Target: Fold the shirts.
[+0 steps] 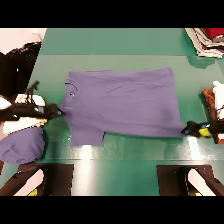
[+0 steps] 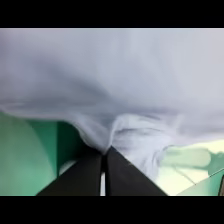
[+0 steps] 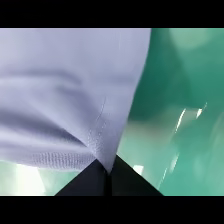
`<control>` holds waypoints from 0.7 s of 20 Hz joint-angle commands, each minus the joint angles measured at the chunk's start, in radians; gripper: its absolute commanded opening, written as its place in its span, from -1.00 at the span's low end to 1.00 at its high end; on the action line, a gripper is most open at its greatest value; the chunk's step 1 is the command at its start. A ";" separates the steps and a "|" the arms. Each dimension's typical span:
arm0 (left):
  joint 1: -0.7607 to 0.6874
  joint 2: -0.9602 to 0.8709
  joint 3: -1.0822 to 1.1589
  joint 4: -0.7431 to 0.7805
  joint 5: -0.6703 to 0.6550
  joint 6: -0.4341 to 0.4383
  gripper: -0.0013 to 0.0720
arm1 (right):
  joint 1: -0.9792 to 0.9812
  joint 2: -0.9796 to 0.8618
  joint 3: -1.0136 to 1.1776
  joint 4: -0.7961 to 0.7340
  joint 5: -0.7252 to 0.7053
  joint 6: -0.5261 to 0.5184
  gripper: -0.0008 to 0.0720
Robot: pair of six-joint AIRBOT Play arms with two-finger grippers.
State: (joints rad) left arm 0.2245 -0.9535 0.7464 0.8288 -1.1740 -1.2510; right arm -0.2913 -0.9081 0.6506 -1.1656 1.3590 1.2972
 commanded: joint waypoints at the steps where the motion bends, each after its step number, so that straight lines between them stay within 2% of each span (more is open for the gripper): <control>1: 0.001 0.045 0.280 0.013 -0.041 -0.040 -0.91 | 0.005 0.121 0.229 -0.004 -0.008 0.038 -0.94; 5: 0.001 0.103 0.765 0.058 -0.040 -0.086 -0.91 | 0.004 0.175 0.642 -0.014 -0.085 0.039 -0.94; 10: 0.001 0.103 1.352 0.058 0.003 -0.115 -0.91 | 0.005 0.119 1.124 -0.014 -0.098 0.039 -0.94; 14: 0.001 0.104 1.570 0.041 0.044 -0.198 -0.91 | 0.004 0.045 1.378 -0.080 -0.031 0.039 -0.94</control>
State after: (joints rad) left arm 0.2253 -0.8505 2.1391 0.8803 -1.1553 -1.3930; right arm -0.2863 -0.8207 1.8385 -1.2022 1.2827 1.3342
